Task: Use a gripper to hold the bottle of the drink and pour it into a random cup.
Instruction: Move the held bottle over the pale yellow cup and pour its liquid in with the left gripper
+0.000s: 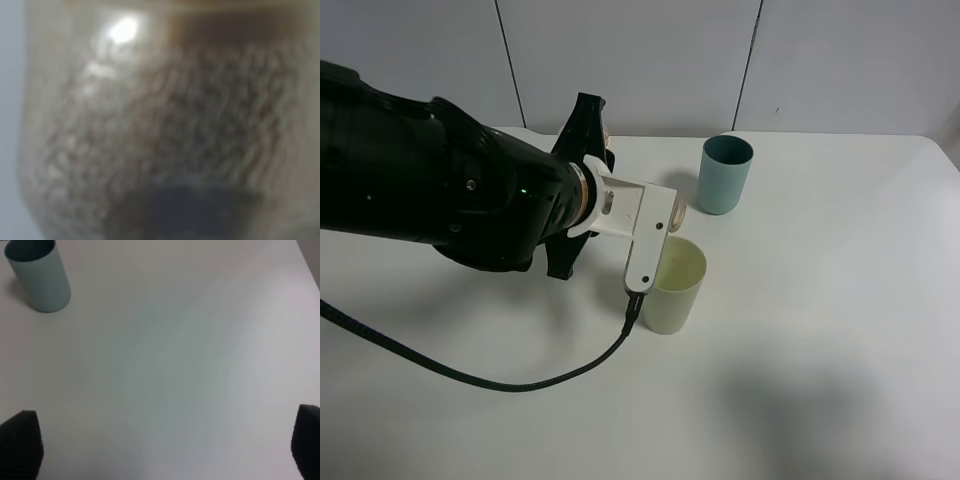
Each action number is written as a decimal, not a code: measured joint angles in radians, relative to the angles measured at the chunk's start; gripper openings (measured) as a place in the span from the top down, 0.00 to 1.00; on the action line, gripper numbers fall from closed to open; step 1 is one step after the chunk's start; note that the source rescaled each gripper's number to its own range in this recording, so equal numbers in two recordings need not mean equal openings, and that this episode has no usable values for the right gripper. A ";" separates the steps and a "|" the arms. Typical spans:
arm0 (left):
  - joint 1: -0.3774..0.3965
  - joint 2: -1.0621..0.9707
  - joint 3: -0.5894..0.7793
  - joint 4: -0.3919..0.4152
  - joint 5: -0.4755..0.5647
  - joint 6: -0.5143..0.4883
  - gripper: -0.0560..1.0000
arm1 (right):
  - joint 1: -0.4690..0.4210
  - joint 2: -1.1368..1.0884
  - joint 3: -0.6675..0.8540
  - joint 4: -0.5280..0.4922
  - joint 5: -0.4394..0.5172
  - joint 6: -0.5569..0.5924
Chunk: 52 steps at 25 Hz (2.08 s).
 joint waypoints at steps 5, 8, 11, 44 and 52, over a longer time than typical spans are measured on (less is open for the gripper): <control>-0.010 0.000 0.000 0.031 0.029 0.003 0.95 | 0.000 0.000 0.000 0.000 0.000 0.000; -0.021 0.000 0.000 0.056 0.048 -0.002 0.95 | 0.000 0.000 0.000 0.000 0.000 0.000; -0.027 0.000 0.000 0.072 0.061 -0.022 0.95 | 0.000 0.000 0.000 0.000 0.000 0.000; -0.066 0.000 0.011 0.156 0.137 -0.154 0.95 | 0.000 0.000 0.000 0.000 0.000 0.000; -0.082 0.001 0.061 0.156 0.153 -0.195 0.95 | 0.000 0.000 0.000 0.000 0.000 0.000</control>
